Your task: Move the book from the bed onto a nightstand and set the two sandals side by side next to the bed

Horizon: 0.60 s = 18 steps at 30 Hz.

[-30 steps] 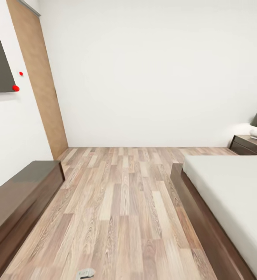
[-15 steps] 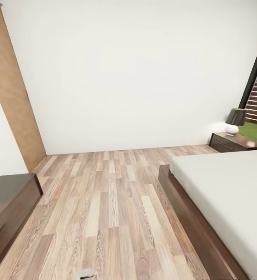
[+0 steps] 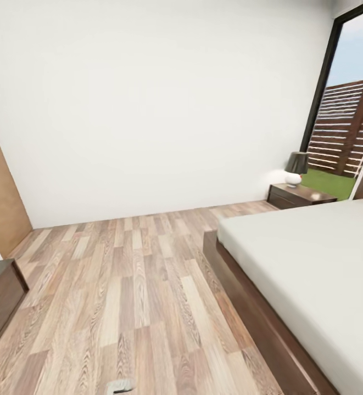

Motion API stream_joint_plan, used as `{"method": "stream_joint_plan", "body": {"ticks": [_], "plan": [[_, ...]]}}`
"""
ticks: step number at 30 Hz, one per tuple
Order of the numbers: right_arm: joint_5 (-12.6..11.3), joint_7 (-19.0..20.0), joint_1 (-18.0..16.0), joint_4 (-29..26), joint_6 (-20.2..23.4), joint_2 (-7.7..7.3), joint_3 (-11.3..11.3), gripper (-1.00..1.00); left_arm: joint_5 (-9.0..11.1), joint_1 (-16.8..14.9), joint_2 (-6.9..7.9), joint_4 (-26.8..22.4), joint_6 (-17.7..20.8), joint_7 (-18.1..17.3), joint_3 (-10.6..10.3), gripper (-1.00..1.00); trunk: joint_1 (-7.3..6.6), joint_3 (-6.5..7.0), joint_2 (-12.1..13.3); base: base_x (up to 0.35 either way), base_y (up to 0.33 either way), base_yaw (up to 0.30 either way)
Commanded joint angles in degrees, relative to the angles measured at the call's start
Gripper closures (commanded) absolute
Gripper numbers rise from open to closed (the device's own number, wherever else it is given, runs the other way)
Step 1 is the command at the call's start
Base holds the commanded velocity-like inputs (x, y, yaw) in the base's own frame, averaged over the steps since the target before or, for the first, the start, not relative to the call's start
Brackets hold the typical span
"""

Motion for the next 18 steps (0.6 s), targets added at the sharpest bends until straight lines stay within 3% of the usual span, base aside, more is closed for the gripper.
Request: {"method": "stream_joint_plan", "body": {"ticks": [1,12,18], "plan": [[-0.6,0.2,-0.1,0.2,0.5,0.0,0.0,-1.0,0.0,0.0,0.0,0.1,-0.2,-0.2,0.1,-1.0,-0.01,-0.02,0.0,0.0,0.0,-0.283],[-0.6,0.2,-0.1,0.1,0.6,0.0,0.0,-1.0,0.0,0.0,0.06,0.1,-0.2,-0.2,0.1,-1.0,-0.01,0.34,0.0,0.006,0.002,-0.283],[-0.6,0.2,-0.1,0.1,0.6,0.0,0.0,-1.0,0.0,0.0,0.06,0.1,-0.2,-0.2,0.2,-1.0,-0.01,0.54,0.0,0.183,0.096,-0.283]]}}
